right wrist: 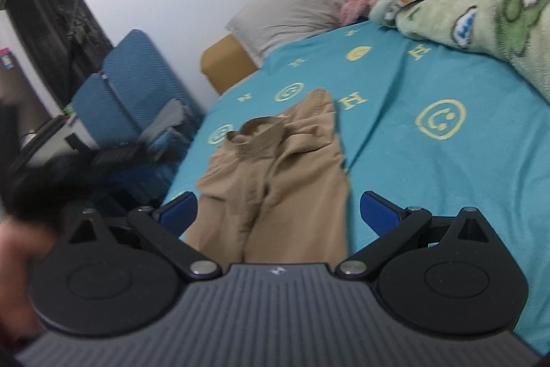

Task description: Fold clothes

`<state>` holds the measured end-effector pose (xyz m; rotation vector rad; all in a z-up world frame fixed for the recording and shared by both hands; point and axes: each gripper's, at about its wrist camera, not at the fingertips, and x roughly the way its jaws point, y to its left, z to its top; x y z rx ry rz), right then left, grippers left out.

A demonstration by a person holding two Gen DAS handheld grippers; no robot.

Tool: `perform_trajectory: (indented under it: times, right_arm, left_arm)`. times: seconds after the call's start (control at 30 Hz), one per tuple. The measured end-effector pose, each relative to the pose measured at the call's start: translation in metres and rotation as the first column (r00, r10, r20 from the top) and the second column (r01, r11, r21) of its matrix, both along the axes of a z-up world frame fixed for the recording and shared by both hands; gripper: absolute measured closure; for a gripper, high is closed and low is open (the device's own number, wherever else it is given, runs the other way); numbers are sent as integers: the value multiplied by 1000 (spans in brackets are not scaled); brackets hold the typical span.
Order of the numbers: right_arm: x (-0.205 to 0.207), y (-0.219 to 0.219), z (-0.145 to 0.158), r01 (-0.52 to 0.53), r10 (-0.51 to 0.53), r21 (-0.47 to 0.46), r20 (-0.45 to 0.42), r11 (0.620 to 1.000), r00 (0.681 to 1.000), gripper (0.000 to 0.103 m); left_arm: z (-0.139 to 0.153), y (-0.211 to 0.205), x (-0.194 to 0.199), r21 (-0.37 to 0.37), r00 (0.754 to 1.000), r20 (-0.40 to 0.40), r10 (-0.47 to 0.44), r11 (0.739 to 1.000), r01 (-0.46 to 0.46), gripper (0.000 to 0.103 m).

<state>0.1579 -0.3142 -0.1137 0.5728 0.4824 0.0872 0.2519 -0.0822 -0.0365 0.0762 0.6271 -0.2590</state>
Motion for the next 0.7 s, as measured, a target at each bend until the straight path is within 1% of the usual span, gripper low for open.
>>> perform_trajectory:
  times: [0.03,0.07,0.13,0.17,0.2,0.27,0.3,0.37,0.4,0.47,0.57,0.63,0.67,0.7]
  right_arm:
    - [-2,2,1,-16,15,3,7,1000,1000,1]
    - [-4,5,3,-31,31,5,14,1000,999,1]
    - [-11,12,7,-68,67,19,13,998,998,2]
    - [-17,16,8,-90,90,35,5,995,996,4]
    - [-23,21,10,-112,112,51,-4,992,994,4]
    - [-34,30,14,-155,157,83,-19,984,987,6]
    - [-39,34,16,-176,179,100,-26,979,983,15]
    - [-51,44,19,-218,225,133,-39,967,974,28]
    - [-56,48,21,-238,247,150,-45,960,968,28]
    - [-72,66,20,-287,305,181,-86,941,948,28]
    - [-95,96,17,-342,374,202,-149,918,915,29]
    - [-106,114,8,-363,416,250,-208,898,885,36]
    - [-111,123,0,-366,437,285,-245,886,866,39]
    - [-116,132,-8,-365,453,312,-283,877,846,39]
  left_arm:
    - [6,13,-22,-3,1000,3,14,1000,-14,41]
    - [11,27,-43,-22,1000,0,29,999,-29,41]
    - [19,53,-81,-76,999,-12,50,996,-51,40]
    - [21,64,-96,-105,998,-22,51,993,-53,40]
    - [22,73,-109,-123,998,-31,54,991,-57,40]
    - [23,88,-129,-133,996,-35,79,988,-83,40]
    - [23,94,-136,-139,996,-31,87,986,-90,40]
    - [24,104,-143,-159,995,-40,87,983,-93,40]
    - [25,108,-146,-166,996,-43,79,982,-85,40]
    - [28,115,-151,-176,998,-41,54,983,-60,40]
    - [30,118,-158,-171,1000,-4,18,985,-19,40]
    - [28,118,-157,-171,1000,-2,9,985,-9,40]
    - [27,120,-157,-176,1000,-4,6,984,-7,40]
    - [27,122,-156,-183,1000,-8,8,983,-9,40]
